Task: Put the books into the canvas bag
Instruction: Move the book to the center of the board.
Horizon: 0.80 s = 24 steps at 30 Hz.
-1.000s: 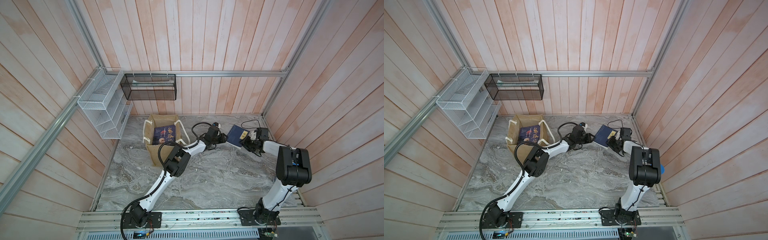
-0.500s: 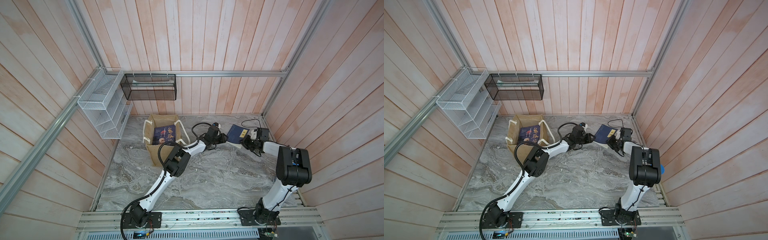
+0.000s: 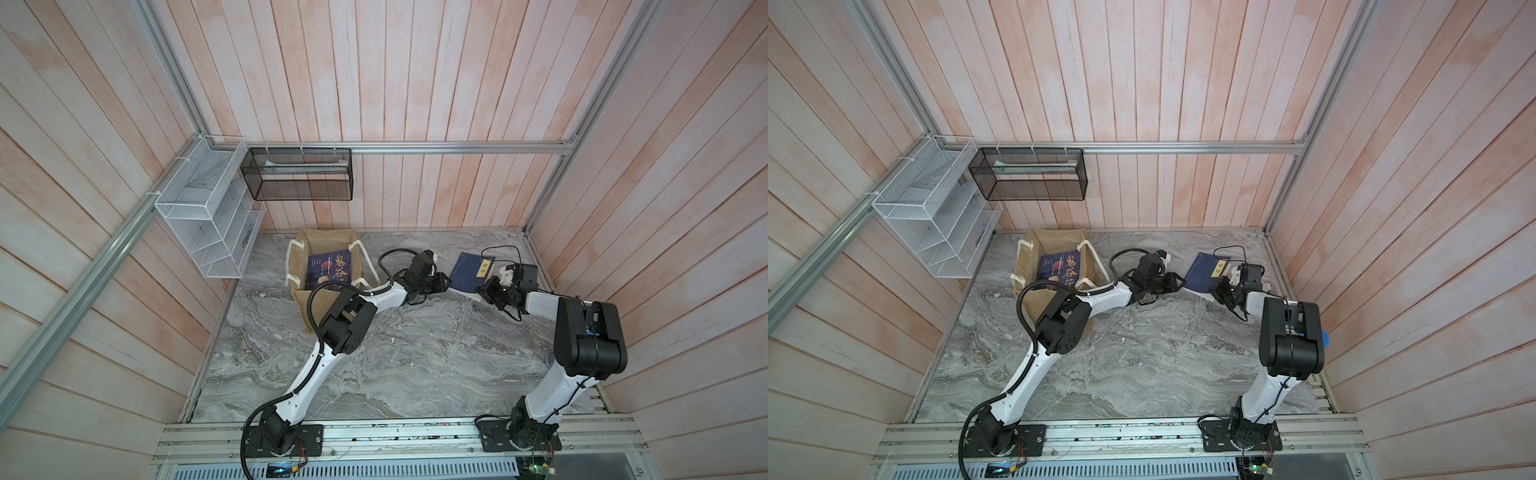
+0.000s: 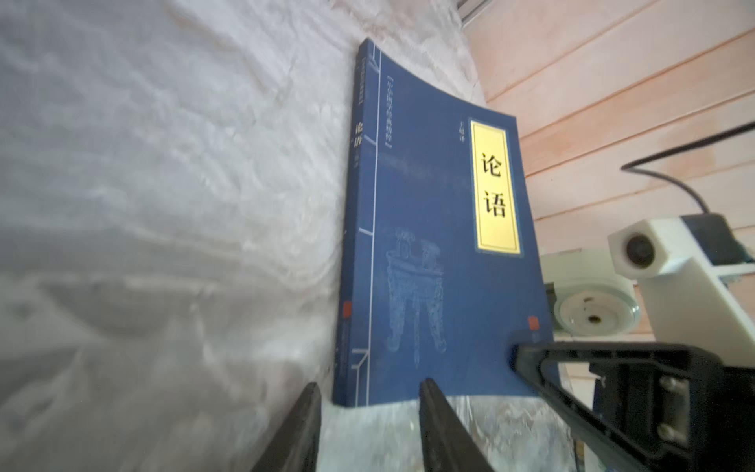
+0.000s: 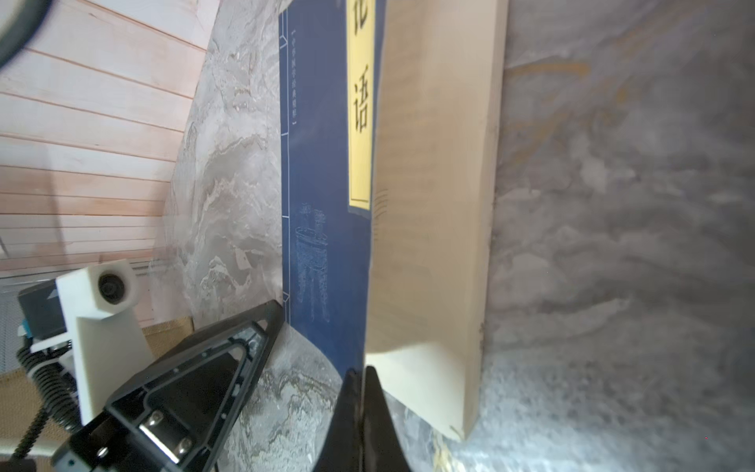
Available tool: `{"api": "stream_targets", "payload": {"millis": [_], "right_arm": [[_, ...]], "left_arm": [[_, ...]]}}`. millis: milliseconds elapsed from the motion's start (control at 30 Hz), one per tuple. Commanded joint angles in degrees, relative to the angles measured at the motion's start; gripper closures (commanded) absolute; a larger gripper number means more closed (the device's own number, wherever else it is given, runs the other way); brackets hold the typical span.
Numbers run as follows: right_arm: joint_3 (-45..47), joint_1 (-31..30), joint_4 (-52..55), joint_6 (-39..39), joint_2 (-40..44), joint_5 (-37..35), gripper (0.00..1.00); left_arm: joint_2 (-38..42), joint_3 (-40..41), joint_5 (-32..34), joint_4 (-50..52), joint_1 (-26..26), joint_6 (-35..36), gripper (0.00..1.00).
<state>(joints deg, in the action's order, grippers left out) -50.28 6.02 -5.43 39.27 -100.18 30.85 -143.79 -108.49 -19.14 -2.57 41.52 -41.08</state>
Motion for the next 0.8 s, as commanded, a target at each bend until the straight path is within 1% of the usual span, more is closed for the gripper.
{"api": "stream_targets", "payload": {"millis": [0, 67, 133, 233, 400, 500, 567, 600, 633, 667, 700, 767], "right_arm": [[2.54, -2.33, 1.85, -0.49, 5.51, 0.88, 1.0], [4.42, -4.67, 2.89, -0.29, 8.2, 0.26, 1.0], [6.11, -8.38, 4.17, -0.03, 10.96, -1.07, 1.0], [9.15, -15.95, 4.61, 2.22, 15.03, -2.98, 1.0], [14.8, -29.77, 1.22, 9.81, 20.09, -6.24, 1.0], [16.46, -35.26, 0.06, 13.19, 21.71, -7.97, 1.0], [17.39, -36.78, 0.28, 14.1, 22.22, -8.97, 1.0], [17.84, -36.91, 0.74, 14.3, 22.46, -9.5, 0.99], [18.21, -36.96, 1.23, 14.26, 22.59, -10.12, 0.93], [18.31, -36.91, 2.08, 13.89, 22.87, -11.04, 0.85], [18.01, -36.94, 3.1, 13.24, 22.99, -11.86, 0.8], [17.17, -36.86, 4.98, 11.83, 22.95, -13.18, 0.72]], "left_arm": [[9.55, 7.45, 0.9, -0.16, -0.3, 3.63, 0.57], [14.21, 12.61, 1.28, 0.01, -0.3, 4.65, 0.57], [18.78, 17.44, 1.72, 0.82, -0.3, 5.54, 0.57], [25.81, 24.39, 2.58, 2.94, -0.3, 6.92, 0.57], [36.86, 35.57, 6.2, 6.84, -0.38, 7.77, 0.57], [41.69, 41.76, 7.82, 7.89, -0.31, 6.53, 0.57], [43.72, 44.7, 8.52, 8.75, -0.29, 5.57, 0.57], [44.47, 45.88, 9.12, 9.51, -0.3, 4.75, 0.56], [44.85, 46.59, 9.41, 10.1, -0.3, 4.01, 0.56], [45.34, 47.36, 9.7, 10.65, -0.27, 3.07, 0.56], [45.73, 48.13, 10.04, 11.11, -0.21, 2.19, 0.56], [46.51, 49.6, 11.53, 11.5, 0.33, 0.67, 0.56]]}}
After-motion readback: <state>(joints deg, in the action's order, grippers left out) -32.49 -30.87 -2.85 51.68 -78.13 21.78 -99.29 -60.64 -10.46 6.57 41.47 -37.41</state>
